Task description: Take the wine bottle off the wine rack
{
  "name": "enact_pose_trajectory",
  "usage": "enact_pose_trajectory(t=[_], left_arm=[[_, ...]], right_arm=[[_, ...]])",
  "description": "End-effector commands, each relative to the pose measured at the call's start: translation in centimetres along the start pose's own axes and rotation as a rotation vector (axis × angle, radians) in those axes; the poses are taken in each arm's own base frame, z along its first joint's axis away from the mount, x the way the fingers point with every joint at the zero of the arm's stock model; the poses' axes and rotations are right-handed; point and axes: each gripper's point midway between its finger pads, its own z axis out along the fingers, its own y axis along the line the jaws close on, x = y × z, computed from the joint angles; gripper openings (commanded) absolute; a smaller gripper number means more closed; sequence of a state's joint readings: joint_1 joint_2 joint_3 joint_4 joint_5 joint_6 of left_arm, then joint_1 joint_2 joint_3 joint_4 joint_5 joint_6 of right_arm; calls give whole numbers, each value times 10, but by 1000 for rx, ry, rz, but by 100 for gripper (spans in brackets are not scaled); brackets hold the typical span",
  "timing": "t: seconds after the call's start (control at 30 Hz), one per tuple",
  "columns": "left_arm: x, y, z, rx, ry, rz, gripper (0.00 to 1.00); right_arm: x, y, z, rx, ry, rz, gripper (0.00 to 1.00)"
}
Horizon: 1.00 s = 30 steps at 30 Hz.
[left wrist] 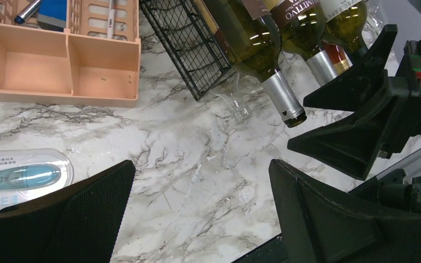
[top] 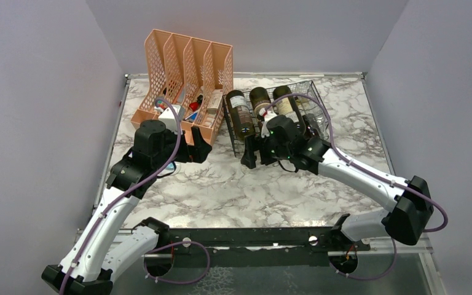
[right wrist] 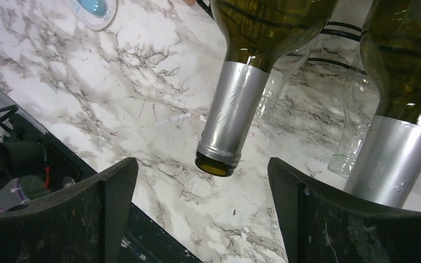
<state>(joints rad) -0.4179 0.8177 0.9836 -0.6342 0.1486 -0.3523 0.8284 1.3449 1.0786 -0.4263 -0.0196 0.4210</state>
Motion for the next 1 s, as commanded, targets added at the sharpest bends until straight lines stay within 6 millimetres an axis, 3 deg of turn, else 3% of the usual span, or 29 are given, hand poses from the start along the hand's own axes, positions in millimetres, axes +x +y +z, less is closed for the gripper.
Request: enact_pose_trajectory(t=[0.0, 0.4, 0.6, 0.8, 0.97], left_arm=[[-2, -5, -1, 25, 2, -14, 99], [-4, -10, -4, 47, -5, -18, 99], [-3, -11, -5, 54, -6, -10, 99], [-1, -9, -3, 59, 2, 22, 99], [-1, -11, 3, 83, 9, 77, 99]], right_arm=[[-17, -14, 10, 135, -81, -32, 82], [-21, -20, 45, 264, -168, -56, 66], [-27, -22, 51, 287, -200, -45, 51], [-40, -23, 35, 311, -236, -36, 28], [-60, -13, 2, 280, -279, -36, 3]])
